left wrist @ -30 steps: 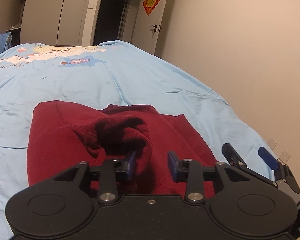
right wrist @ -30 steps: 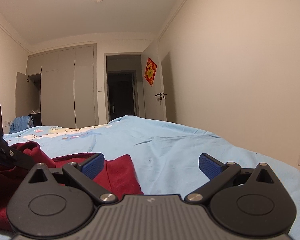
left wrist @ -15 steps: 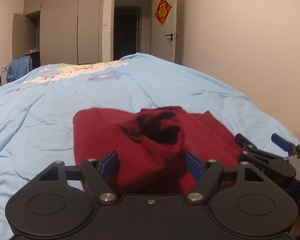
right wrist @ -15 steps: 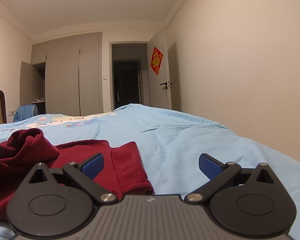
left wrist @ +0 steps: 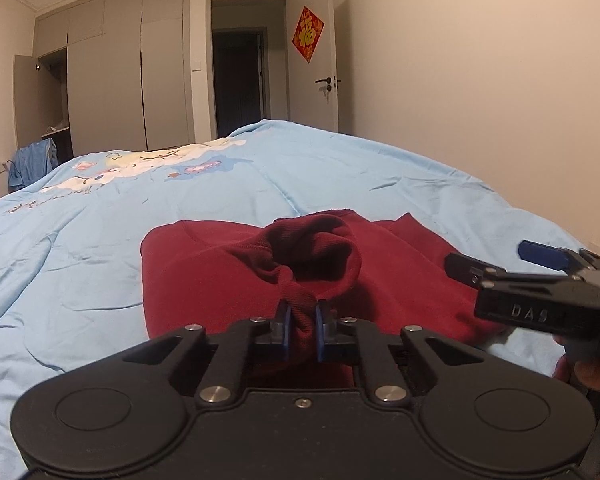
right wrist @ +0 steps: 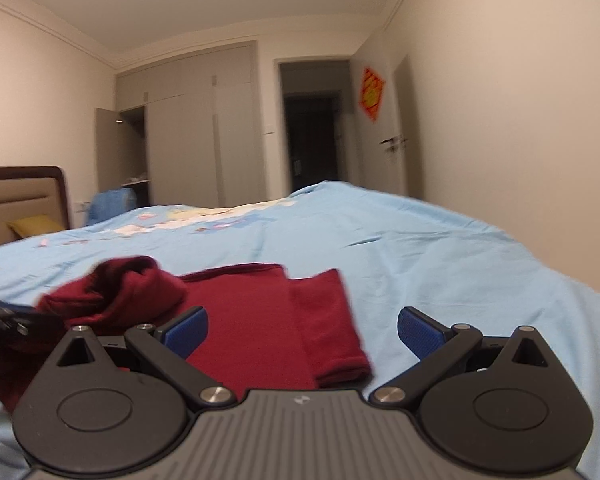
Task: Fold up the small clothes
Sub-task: 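Hold the sweater edge up with the left gripper while the right gripper grasps the sweater beside it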
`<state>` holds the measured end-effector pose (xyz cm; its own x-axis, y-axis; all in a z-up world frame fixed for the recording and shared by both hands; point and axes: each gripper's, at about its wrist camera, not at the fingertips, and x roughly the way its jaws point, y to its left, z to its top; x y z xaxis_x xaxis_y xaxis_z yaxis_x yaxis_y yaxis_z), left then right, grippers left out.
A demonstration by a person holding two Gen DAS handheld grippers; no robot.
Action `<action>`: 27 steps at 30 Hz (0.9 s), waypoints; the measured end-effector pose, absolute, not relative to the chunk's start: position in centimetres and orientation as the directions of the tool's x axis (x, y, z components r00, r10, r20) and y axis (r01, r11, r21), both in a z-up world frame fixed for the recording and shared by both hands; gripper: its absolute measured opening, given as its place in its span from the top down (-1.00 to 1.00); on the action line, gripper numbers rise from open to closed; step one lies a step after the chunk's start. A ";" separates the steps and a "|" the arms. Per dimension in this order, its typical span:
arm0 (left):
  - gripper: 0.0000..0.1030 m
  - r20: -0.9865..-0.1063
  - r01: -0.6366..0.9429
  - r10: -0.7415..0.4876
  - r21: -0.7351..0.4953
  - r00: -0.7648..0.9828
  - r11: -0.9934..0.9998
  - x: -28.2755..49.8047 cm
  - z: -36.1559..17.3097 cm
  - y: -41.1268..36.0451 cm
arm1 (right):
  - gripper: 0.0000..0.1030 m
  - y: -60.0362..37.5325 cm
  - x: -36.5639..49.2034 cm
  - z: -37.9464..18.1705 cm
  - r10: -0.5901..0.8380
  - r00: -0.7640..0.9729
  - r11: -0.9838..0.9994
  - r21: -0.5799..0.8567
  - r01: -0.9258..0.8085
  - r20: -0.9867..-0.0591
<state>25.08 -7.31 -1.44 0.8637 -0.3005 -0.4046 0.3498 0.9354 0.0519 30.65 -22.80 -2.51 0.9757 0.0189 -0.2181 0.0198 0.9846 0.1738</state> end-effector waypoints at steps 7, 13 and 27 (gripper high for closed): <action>0.79 -0.390 0.351 -0.307 0.045 0.868 0.935 24.0 -2.1 -6.7 | -1.00 -23.9 35.3 0.7 0.368 0.879 0.891 0.386 -0.239 -0.305; 0.79 -0.385 0.343 -0.301 0.045 0.872 0.938 23.7 -2.2 -6.5 | -1.00 -21.6 41.4 1.4 0.450 0.794 0.865 0.419 -0.275 -0.409; 0.79 -0.386 0.343 -0.305 0.032 0.871 0.939 23.8 -2.6 -6.1 | -0.31 -22.0 48.7 -2.0 0.600 0.678 0.663 0.739 -0.122 -0.426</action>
<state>23.78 -6.10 -2.57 0.8709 -0.3047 -0.3857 0.3427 0.9389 0.0322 48.74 -22.00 -1.96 0.6776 0.5995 -0.4260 -0.1224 0.6630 0.7385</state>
